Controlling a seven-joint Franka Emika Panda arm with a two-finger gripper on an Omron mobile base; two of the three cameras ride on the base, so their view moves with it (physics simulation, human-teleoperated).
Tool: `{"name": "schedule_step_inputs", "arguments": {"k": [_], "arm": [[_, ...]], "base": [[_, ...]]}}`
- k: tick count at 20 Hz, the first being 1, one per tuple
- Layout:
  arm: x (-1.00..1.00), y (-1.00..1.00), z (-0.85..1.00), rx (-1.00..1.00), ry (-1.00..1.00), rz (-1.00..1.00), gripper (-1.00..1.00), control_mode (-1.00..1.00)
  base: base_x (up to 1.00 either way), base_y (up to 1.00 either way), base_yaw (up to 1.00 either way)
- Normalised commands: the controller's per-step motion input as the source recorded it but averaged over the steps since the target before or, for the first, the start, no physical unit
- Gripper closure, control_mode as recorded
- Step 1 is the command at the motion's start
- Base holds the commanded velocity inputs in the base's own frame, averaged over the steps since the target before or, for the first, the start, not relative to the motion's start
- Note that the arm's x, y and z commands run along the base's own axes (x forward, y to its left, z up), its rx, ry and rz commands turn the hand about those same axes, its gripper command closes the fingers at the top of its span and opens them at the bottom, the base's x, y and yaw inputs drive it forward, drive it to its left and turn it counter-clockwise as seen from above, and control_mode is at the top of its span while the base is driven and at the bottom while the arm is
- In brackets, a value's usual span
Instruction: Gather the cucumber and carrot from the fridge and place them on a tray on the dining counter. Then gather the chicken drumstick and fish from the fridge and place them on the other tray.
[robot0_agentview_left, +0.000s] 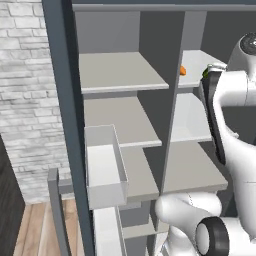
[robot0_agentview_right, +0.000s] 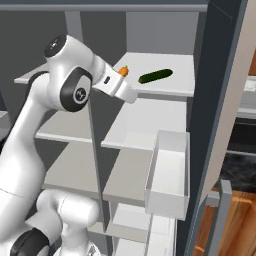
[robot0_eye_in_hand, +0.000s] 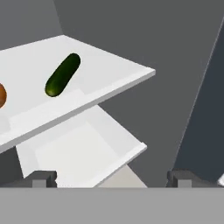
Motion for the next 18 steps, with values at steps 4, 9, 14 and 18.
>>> {"name": "schedule_step_inputs", "arguments": {"k": [4,9,14,18], "arm": [[0.68,-0.06,0.0,0.06,-0.03,-0.03,-1.0,-1.0],[0.72,-0.04,0.0,0.01,-0.02,-0.03,-1.0,-1.0],[0.67,-0.07,0.0,0.04,0.0,-0.01,-1.0,-1.0],[0.61,-0.14,-0.03,0.01,0.0,0.0,-1.0,-1.0]], "base": [[0.0,0.0,0.0],[0.0,0.0,0.0],[0.0,0.0,0.0],[0.0,0.0,0.0]]}}
